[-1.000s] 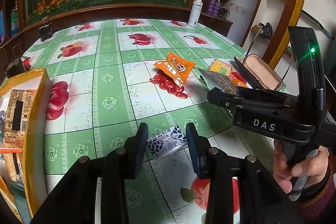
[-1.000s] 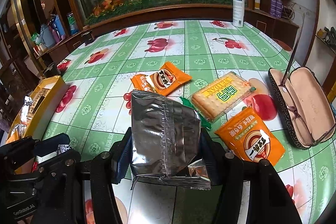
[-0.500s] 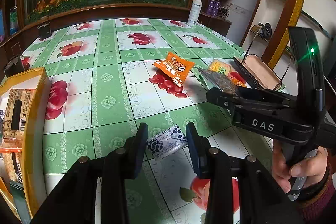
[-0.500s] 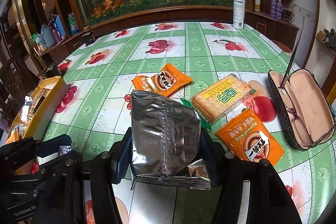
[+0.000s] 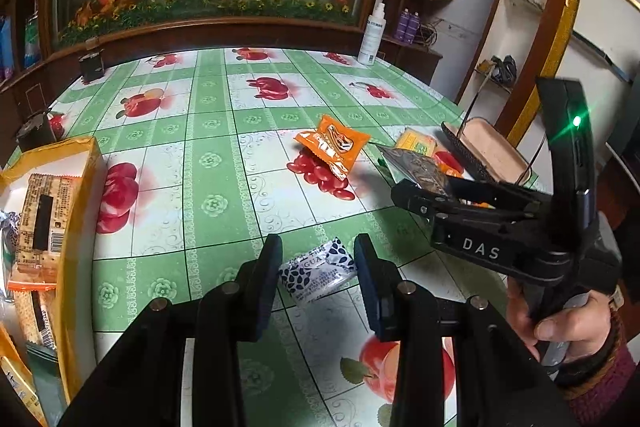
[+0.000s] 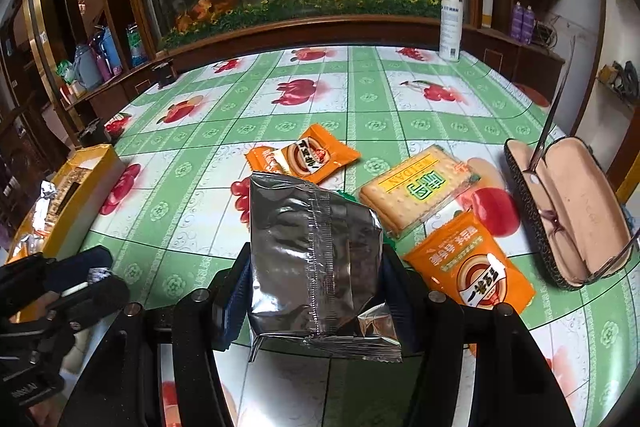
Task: Organize snacks
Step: 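Close the left gripper on the small blue-and-white packet while the right gripper holds the silver packet, then carry the silver and blue-and-white packets over the white tray and open both grippers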
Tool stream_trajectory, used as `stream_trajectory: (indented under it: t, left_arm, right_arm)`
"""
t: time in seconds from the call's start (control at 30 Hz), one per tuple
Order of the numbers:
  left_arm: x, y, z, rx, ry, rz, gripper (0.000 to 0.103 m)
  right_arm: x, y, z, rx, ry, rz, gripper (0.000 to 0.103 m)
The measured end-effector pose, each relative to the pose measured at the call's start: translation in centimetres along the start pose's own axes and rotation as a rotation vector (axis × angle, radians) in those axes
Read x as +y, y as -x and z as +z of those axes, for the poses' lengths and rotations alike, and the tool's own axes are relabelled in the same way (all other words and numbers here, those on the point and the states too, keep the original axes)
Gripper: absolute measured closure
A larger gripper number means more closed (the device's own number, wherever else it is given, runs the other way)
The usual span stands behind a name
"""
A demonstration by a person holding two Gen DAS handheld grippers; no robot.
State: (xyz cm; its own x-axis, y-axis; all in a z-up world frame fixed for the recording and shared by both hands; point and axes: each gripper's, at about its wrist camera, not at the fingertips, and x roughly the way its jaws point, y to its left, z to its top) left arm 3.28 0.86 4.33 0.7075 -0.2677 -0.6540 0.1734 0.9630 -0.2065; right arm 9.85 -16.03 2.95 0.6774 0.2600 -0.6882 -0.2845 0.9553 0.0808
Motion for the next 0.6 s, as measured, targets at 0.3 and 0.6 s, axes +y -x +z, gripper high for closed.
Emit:
stream_trajectory:
  t: [0.3,0.6]
  left_arm:
    - [1.8,5.2,-0.2,-0.085,0.055,0.012,0.067]
    - [8.2,11.1,-0.9,-0.154,0.191,0.065,0.067]
  right_arm:
    - [2.4,2.7,-0.4,-0.041,-0.029,0.007,0.039]
    - [11.2,3.9,0.6,-0.02,0.071,0.197,0.039]
